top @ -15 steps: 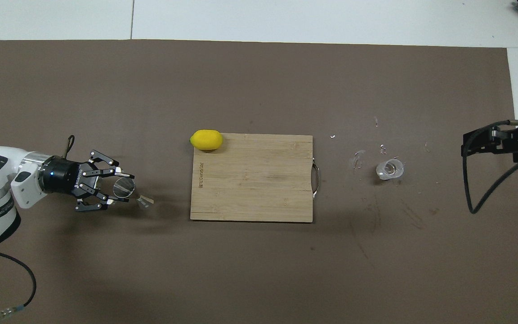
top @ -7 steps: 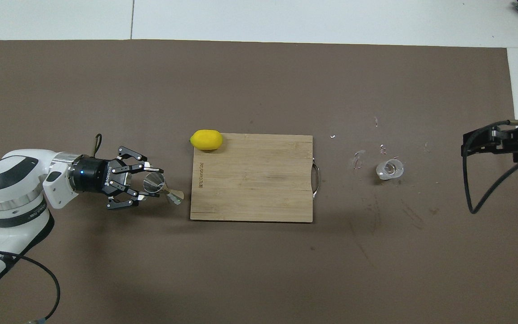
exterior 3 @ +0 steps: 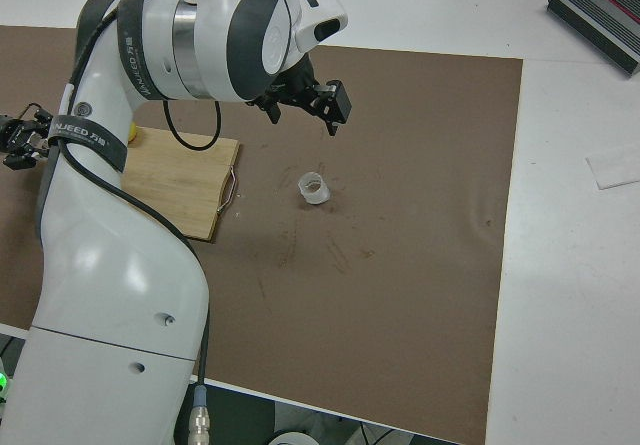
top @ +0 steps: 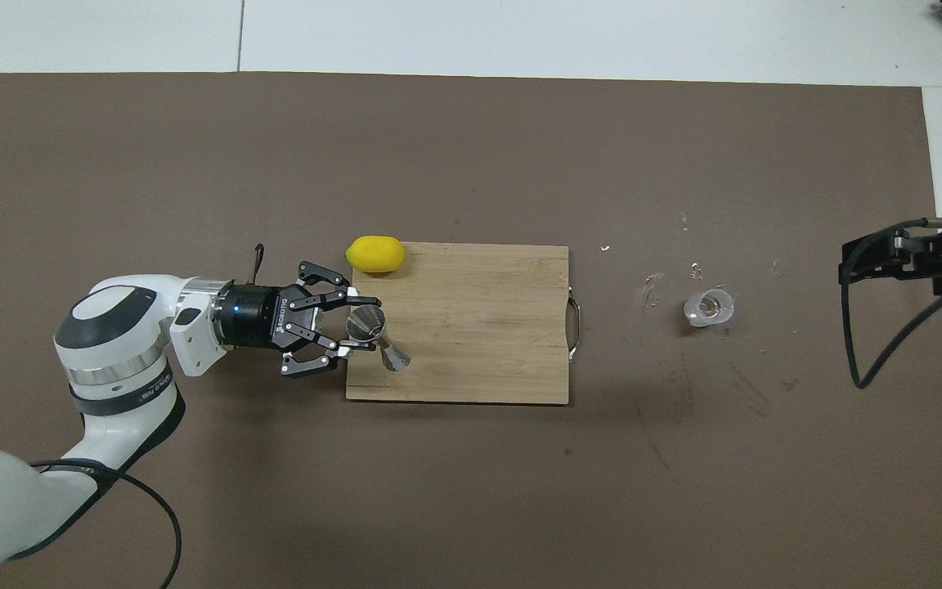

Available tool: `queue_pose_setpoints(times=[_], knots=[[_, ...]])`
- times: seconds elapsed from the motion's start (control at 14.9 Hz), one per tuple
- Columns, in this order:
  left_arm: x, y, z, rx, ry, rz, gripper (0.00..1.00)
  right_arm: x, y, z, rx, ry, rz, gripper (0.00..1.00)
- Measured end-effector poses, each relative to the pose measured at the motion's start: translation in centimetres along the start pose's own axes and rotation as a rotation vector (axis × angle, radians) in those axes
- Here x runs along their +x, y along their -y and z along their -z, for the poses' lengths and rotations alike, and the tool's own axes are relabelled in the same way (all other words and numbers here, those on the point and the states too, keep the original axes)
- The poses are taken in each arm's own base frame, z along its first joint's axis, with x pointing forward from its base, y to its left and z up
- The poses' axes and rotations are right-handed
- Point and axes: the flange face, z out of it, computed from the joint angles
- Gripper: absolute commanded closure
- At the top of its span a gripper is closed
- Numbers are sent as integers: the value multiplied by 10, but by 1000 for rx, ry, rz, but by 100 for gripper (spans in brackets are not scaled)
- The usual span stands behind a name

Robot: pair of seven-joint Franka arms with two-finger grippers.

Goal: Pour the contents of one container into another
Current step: 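Carry the small metal cup with the left gripper onto the cutting board, then set the metal cup on the board and open the left gripper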

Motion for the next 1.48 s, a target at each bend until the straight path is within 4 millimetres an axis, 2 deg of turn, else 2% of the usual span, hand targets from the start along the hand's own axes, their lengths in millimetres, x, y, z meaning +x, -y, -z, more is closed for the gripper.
queue_pose_setpoints(times=[0.2,0.47,0.67,0.81,1.28,1.35,1.41,1.48], knots=[[-10,4,-31,56,11,-30,61,0,0,0,0,0,0,0],[-33,2,-100,154,70,-202,61,0,0,0,0,0,0,0],[-47,-9,-139,190,109,-279,60,0,0,0,0,0,0,0],[-54,-13,-149,198,143,-281,60,0,0,0,0,0,0,0],[-66,-15,-147,216,211,-285,58,0,0,0,0,0,0,0],[-69,-17,-149,216,221,-284,51,0,0,0,0,0,0,0],[-70,-17,-151,218,221,-285,1,0,0,0,0,0,0,0],[-70,-17,-152,219,222,-286,0,0,0,0,0,0,0,0]])
